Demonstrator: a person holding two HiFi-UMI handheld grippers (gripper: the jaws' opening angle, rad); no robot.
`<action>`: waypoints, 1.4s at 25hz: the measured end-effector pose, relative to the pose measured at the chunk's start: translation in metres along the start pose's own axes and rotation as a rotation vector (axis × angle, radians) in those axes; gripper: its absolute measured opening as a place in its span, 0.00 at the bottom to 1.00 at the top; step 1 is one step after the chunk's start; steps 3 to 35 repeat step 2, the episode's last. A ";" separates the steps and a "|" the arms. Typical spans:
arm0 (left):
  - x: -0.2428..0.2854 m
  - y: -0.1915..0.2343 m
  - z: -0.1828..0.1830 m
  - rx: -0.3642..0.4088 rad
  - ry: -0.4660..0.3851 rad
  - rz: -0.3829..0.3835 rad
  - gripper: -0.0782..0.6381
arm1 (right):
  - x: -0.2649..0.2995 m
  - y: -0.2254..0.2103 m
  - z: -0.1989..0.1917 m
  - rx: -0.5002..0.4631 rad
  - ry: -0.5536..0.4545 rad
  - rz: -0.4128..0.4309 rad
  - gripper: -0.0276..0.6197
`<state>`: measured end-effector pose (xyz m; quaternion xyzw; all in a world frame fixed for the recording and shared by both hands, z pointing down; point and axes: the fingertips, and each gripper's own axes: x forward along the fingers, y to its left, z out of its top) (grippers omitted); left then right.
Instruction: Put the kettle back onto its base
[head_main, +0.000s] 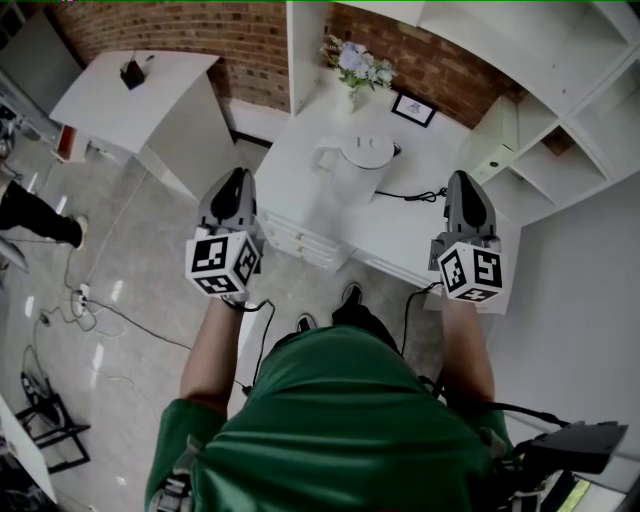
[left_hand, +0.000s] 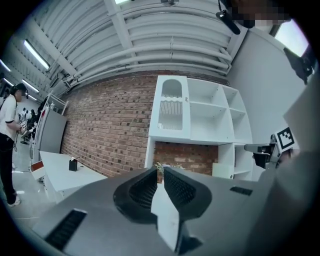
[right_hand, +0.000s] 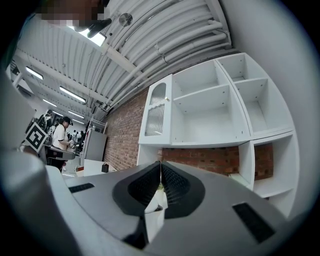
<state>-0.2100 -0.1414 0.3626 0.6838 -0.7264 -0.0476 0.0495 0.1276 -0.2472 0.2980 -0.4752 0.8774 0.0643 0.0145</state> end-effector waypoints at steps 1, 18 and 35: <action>0.000 -0.002 0.000 0.001 0.001 -0.006 0.18 | -0.001 0.002 0.002 -0.002 -0.002 0.002 0.08; -0.001 -0.003 0.000 0.001 0.002 -0.013 0.18 | -0.002 0.004 0.003 -0.004 -0.004 0.003 0.08; -0.001 -0.003 0.000 0.001 0.002 -0.013 0.18 | -0.002 0.004 0.003 -0.004 -0.004 0.003 0.08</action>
